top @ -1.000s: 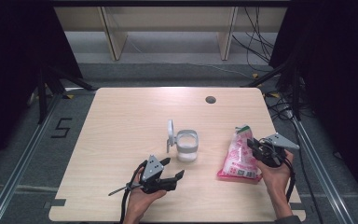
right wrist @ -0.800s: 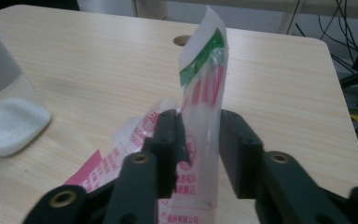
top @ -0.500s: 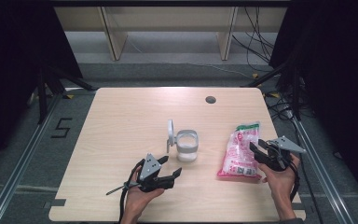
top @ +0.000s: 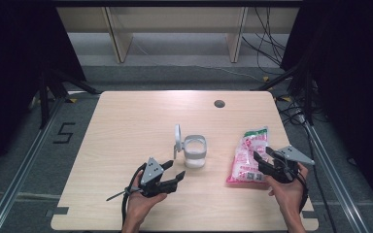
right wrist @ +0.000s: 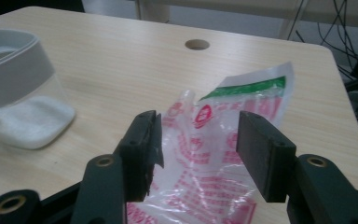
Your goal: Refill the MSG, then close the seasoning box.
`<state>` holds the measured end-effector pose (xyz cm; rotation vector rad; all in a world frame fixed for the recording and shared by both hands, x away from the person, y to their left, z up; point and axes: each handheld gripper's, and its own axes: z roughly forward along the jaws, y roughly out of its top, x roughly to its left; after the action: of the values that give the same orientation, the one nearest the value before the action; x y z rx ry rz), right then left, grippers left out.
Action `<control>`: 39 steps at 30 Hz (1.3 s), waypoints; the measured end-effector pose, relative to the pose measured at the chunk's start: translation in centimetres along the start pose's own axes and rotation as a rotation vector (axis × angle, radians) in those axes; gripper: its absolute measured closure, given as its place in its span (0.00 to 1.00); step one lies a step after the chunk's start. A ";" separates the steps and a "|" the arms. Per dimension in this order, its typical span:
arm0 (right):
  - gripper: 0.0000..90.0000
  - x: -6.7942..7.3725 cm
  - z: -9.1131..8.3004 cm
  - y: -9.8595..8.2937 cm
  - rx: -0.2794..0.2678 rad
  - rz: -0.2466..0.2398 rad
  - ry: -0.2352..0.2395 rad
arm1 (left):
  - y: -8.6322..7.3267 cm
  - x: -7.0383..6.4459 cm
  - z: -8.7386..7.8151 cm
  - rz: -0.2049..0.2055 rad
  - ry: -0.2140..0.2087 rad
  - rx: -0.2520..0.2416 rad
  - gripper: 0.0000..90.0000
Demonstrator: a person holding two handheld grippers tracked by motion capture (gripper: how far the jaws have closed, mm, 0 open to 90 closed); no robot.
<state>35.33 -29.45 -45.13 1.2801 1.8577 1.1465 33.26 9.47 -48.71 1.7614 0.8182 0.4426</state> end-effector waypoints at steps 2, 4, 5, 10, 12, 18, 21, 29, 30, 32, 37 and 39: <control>0.53 0.7 0.0 0.0 0.012 -0.013 0.017 | 0.1 0.1 -0.1 0.011 0.001 0.001 0.51; 0.51 1.8 -0.3 0.0 0.042 0.001 0.046 | 0.2 0.2 -0.2 0.016 -0.001 -0.011 0.58; 0.50 2.1 -0.2 0.0 0.032 -0.019 0.062 | 0.3 0.3 -0.2 0.017 -0.002 -0.015 0.60; 0.45 3.5 -0.2 -0.3 0.071 -0.026 0.148 | 0.7 0.9 -0.6 0.047 0.006 -0.031 0.79; 0.44 3.8 -0.1 -0.5 0.059 -0.048 0.171 | 0.8 1.0 -0.5 0.024 0.018 -0.048 0.84; 0.40 4.6 -0.1 -1.0 0.055 -0.045 0.228 | 1.2 1.2 -0.9 0.039 0.046 -0.079 0.95; 0.37 5.0 -0.4 -0.9 0.043 -0.047 0.236 | 1.3 1.3 -1.0 0.062 0.052 -0.078 0.98; 0.28 6.2 -0.6 -1.5 0.044 -0.093 0.293 | 1.8 1.8 -0.9 0.080 0.080 -0.073 0.99; 0.28 6.6 -0.7 -1.5 0.047 -0.094 0.298 | 1.9 1.8 -0.9 0.077 0.081 -0.069 0.99; 0.28 6.9 -0.6 -1.7 0.042 -0.093 0.312 | 2.1 2.4 -0.9 0.088 0.082 -0.078 0.99; 0.29 7.5 -0.7 -2.0 0.070 -0.108 0.306 | 2.5 2.5 -1.0 0.086 0.094 -0.079 0.99; 0.30 7.7 -0.6 -2.2 0.079 -0.110 0.320 | 2.7 2.6 -1.0 0.088 0.092 -0.081 0.99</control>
<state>31.17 -22.76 -46.83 1.0683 2.1948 1.2887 35.21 11.56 -46.13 1.7169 0.7790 0.6109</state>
